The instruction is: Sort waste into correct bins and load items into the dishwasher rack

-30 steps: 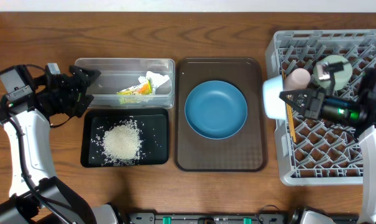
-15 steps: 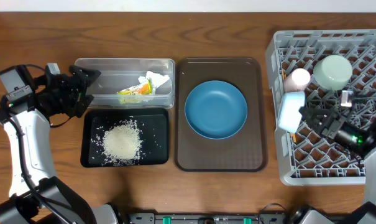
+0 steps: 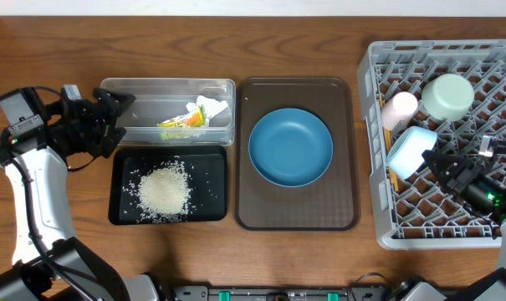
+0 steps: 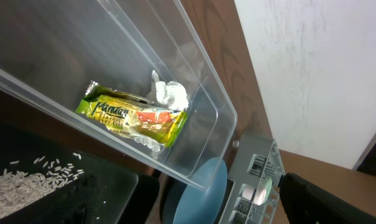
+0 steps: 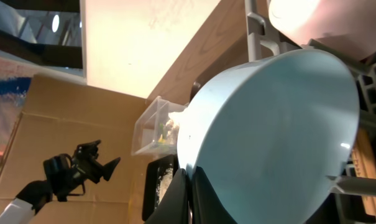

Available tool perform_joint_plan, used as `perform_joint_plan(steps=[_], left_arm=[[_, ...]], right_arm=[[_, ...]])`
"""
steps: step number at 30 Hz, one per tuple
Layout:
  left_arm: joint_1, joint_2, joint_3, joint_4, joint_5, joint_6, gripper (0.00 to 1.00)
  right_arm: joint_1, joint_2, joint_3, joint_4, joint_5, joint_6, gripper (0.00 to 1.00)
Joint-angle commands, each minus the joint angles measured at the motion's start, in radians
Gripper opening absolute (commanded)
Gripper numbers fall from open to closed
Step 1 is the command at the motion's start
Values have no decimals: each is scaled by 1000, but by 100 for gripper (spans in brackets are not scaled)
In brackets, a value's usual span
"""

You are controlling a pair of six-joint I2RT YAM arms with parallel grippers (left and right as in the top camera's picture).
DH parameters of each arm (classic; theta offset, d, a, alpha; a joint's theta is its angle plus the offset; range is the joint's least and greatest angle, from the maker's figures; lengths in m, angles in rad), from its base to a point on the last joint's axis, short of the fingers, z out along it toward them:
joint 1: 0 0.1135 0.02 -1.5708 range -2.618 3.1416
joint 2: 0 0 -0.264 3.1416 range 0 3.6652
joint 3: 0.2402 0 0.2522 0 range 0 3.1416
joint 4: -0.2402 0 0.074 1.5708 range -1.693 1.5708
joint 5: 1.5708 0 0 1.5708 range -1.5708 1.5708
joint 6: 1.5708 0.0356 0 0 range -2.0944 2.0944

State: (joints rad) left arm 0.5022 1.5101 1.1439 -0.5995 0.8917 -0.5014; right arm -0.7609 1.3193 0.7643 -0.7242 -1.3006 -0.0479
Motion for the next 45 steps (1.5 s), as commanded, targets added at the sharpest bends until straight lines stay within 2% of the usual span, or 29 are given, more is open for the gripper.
perform_joint_plan(steps=[1,9,14,18,24,29,33,40,45], left_arm=[[3,-1,6,-2,12,-8,94],[3,-1,6,-2,12,-8,94],[3,-1,6,-2,12,-8,94],[3,-1,6,-2,12,-8,94],[3,-1,6,-2,12,-8,94],[3,-1,6,-2,12,-8,94],[3,-1,6,-2,12,-8,94],[3,-1,6,-2,12,-8,94],[3,-1,6,-2,12,-8,94]], right_arm=[[-13,-8,-7,-1,61,-12,5],[-76,-8,-7,-6,66,-12,35],[-131,-8,-7,-4,66,-10,41],[-186,-8,-6,15,66,26,50],[-209,-8,-4,173,51,211,54],[-117,-14,-3,294,27,272,55],[17,-17,19,333,156,303,55],[270,-18,40,311,322,303,54],[369,-18,40,226,573,300,54]])
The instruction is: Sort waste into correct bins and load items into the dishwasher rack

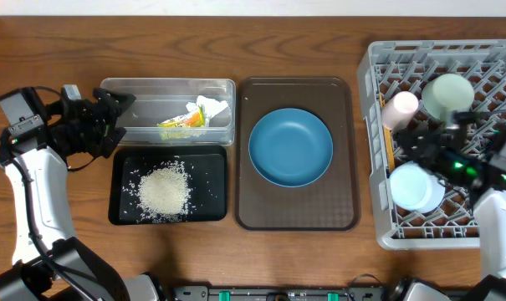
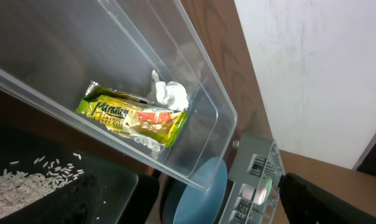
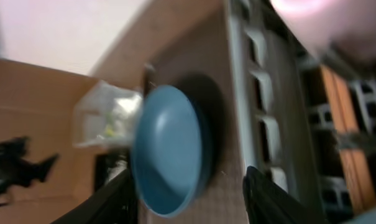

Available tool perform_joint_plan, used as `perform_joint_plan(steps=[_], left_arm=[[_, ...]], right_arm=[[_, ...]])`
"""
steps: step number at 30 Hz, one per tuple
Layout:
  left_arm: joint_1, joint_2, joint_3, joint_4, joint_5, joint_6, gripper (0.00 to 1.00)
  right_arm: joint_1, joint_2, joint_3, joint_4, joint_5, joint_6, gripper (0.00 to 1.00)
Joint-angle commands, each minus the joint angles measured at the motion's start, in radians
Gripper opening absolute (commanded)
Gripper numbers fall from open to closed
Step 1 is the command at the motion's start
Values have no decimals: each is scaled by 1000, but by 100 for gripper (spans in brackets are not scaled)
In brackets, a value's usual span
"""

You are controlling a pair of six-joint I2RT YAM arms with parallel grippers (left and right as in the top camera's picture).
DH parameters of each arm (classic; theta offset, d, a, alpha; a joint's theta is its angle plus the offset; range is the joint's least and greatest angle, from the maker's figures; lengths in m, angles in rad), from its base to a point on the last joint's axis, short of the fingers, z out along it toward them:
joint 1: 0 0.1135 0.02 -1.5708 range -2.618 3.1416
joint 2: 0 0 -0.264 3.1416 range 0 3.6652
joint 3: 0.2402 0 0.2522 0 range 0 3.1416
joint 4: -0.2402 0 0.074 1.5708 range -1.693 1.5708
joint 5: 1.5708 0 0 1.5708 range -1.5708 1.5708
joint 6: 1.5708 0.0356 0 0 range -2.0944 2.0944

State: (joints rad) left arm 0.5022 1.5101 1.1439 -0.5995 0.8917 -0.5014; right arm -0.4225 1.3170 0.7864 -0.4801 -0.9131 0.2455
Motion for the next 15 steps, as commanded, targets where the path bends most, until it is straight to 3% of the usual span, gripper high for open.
perform_joint_plan(steps=[1,10,15], left_arm=[[3,-1,6,-2,12,-8,94],[3,-1,6,-2,12,-8,94],[3,-1,6,-2,12,-8,94]], right_arm=[[37,-16,18,-31,229,-2,54],[42,-16,18,-77,566,-40,54],[42,-16,18,-69,591,-40,54]])
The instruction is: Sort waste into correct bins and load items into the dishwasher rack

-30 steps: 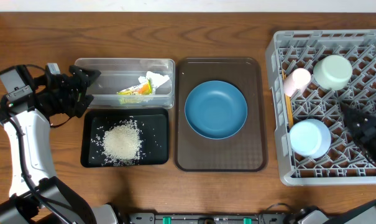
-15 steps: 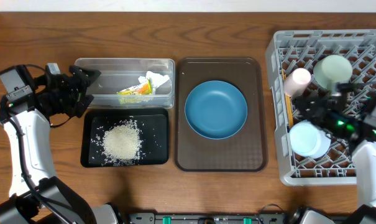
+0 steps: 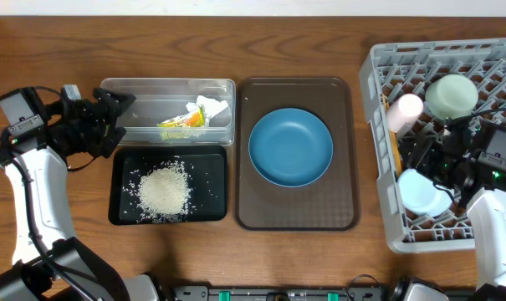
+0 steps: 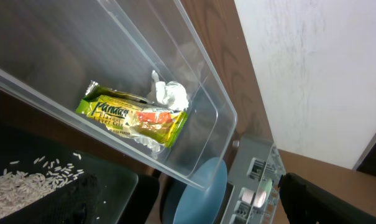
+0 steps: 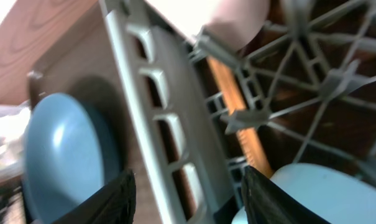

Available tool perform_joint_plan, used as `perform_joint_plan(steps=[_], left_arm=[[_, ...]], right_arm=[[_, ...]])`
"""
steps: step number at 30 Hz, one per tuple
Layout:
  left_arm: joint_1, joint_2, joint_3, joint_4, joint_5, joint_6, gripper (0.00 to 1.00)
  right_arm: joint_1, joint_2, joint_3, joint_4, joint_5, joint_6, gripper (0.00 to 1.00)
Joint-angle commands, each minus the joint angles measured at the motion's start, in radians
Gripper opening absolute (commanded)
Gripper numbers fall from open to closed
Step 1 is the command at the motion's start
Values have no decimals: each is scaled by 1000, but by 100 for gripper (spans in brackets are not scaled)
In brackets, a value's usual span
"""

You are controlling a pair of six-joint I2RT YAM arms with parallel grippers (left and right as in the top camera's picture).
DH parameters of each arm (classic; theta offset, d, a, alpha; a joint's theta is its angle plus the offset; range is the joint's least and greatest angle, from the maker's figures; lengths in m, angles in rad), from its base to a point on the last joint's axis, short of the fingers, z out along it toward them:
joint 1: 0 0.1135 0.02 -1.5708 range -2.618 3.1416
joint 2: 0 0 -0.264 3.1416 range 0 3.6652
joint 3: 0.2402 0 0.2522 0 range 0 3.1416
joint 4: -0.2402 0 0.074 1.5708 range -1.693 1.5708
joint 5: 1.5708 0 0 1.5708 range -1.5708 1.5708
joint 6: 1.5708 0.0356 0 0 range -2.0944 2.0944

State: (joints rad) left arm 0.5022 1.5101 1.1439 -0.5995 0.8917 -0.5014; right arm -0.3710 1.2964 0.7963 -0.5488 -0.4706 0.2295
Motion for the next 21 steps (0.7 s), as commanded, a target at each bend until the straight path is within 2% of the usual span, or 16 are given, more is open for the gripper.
perform_joint_plan(steps=[1,10,13,21], left_arm=[[3,-1,6,-2,12,-8,94],[3,-1,6,-2,12,-8,94],[3,-1,6,-2,12,-8,94],[3,-1,6,-2,12,-8,94]], right_arm=[[-9,5,8,10,118,-25,55],[-7,4,8,146,-427,-71,57],[-6,3,8,147,-402,-93,56],[98,4,8,119,-87,-168,34]])
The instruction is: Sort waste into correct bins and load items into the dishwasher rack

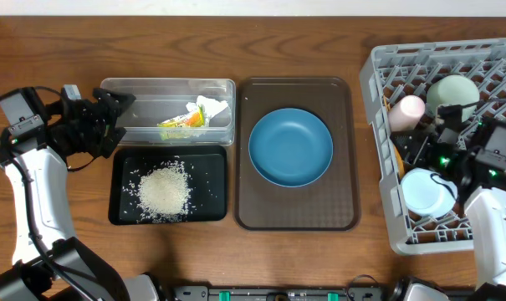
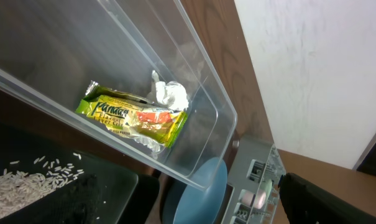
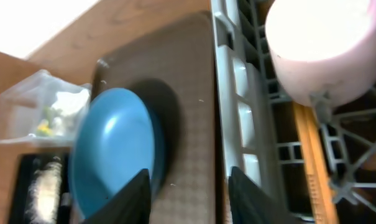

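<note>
A light blue bowl (image 1: 424, 191) lies in the grey dishwasher rack (image 1: 378, 125), near a pink cup (image 1: 407, 113) and a pale green cup (image 1: 452, 94). My right gripper (image 1: 413, 152) hovers open and empty at the rack's left side, between pink cup and bowl. Its wrist view looks past its fingers (image 3: 128, 193) at the blue plate (image 3: 113, 149) and the pink cup (image 3: 324, 50). The blue plate (image 1: 290, 146) rests on a brown tray (image 1: 345, 209). My left gripper (image 1: 117, 121) stands open by the clear bin (image 1: 119, 84), which holds a green wrapper (image 2: 135, 118) and crumpled paper (image 2: 170, 93).
A black tray (image 1: 123, 213) in front of the clear bin carries a heap of rice (image 1: 162, 188). The rack's wall (image 3: 237, 93) stands between my right gripper and the brown tray. Bare wooden table runs along the back edge.
The right wrist has turned, so its camera now faces the plate and tray rather than the rack floor. The bowl lies flatter in the rack. The left arm is unchanged.
At first my right gripper was shut on the light blue bowl's rim over the rack. By 1.2 s ago the bowl lay in the rack and the gripper was open. Since then the gripper has stayed open near the rack's left side. The left arm never moved.
</note>
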Available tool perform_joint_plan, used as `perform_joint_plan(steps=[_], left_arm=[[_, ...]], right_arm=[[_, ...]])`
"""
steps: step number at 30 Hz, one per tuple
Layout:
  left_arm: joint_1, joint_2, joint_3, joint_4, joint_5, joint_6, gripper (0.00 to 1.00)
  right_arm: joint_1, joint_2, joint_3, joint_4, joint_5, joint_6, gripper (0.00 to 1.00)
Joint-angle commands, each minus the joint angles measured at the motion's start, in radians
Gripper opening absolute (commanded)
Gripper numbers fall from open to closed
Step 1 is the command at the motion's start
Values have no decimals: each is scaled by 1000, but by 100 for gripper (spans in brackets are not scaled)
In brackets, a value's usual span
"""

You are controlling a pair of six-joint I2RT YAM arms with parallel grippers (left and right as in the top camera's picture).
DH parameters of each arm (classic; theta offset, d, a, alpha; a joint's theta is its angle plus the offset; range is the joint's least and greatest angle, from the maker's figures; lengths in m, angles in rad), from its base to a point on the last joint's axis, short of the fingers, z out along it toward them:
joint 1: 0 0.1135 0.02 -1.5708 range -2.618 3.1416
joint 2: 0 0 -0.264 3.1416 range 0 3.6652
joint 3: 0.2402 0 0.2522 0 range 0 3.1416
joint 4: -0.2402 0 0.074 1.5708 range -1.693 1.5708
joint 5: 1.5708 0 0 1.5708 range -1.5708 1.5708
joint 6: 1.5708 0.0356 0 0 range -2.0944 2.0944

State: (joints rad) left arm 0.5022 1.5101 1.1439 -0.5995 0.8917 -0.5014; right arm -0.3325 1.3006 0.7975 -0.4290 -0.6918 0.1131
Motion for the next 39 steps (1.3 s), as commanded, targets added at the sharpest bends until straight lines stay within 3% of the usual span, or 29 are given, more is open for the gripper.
perform_joint_plan(steps=[1,7,15,17,21,23,26,30,35,39], left_arm=[[3,-1,6,-2,12,-8,94],[3,-1,6,-2,12,-8,94],[3,-1,6,-2,12,-8,94],[3,-1,6,-2,11,-8,94],[3,-1,6,-2,12,-8,94],[3,-1,6,-2,12,-8,94],[3,-1,6,-2,12,-8,94],[3,-1,6,-2,12,-8,94],[3,-1,6,-2,12,-8,94],[3,-1,6,-2,12,-8,94]], right_arm=[[84,0,6,0,186,-52,34],[257,0,6,19,480,-52,48],[357,0,6,48,576,-70,53],[359,0,6,54,576,-70,51],[358,2,6,56,592,-80,33],[358,8,6,59,592,-116,20],[358,24,6,60,618,-130,17],[358,55,6,61,690,-132,2],[359,74,6,79,659,-164,1],[360,60,6,90,607,-182,9]])
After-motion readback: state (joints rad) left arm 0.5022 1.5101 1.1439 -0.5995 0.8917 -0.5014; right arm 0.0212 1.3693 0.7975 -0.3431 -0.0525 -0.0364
